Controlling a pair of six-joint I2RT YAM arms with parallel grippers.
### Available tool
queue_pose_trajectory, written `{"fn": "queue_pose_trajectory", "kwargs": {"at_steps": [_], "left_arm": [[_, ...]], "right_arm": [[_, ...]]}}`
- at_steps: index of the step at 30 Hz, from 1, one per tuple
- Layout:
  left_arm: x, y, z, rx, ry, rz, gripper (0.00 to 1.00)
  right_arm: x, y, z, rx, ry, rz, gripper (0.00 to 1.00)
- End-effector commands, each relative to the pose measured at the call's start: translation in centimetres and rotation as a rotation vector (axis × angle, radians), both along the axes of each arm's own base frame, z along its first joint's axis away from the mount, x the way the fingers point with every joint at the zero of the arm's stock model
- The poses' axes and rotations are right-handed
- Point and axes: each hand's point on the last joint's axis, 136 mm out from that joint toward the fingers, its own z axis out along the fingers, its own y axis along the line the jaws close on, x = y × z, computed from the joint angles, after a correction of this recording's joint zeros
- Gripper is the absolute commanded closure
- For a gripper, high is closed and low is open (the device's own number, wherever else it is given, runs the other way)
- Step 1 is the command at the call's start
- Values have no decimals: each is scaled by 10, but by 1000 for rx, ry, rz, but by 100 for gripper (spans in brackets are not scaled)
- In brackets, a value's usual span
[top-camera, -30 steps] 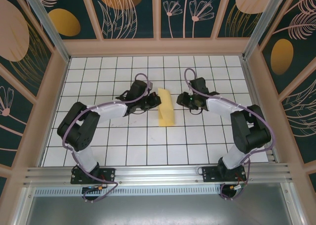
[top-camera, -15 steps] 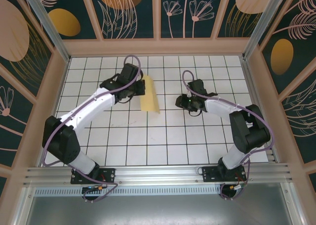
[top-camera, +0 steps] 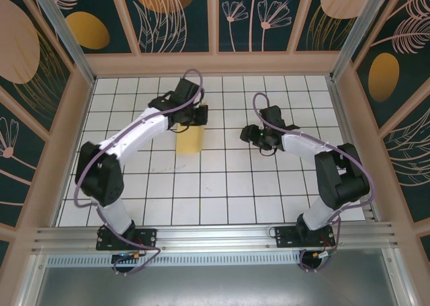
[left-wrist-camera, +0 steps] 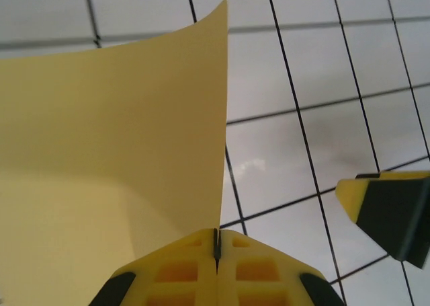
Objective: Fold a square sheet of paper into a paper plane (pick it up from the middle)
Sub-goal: First fold in half a square sheet of paper at the center of the table.
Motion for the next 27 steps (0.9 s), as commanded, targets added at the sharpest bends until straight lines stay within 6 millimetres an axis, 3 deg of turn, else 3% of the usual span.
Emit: {"fn": "queue_pose_trajectory", "kwargs": {"at_steps": [1, 3, 8, 15, 27], "left_arm": [[-9, -42, -9, -228, 102, -78, 99], [-9, -50, -13, -277, 114, -90, 99], [-6, -49, -24, -330, 137, -86, 99], [4, -22, -53, -398, 186, -17, 99], [19, 23, -102, -278, 183, 38, 98]], "right_arm": [[3, -7, 14, 15, -28, -24, 37], [3, -6, 13, 23, -25, -21, 36], [5, 0, 11, 43, -15, 8, 35], [9, 19, 10, 86, -1, 80, 35], [17, 75, 5, 94, 20, 195, 35]]}}
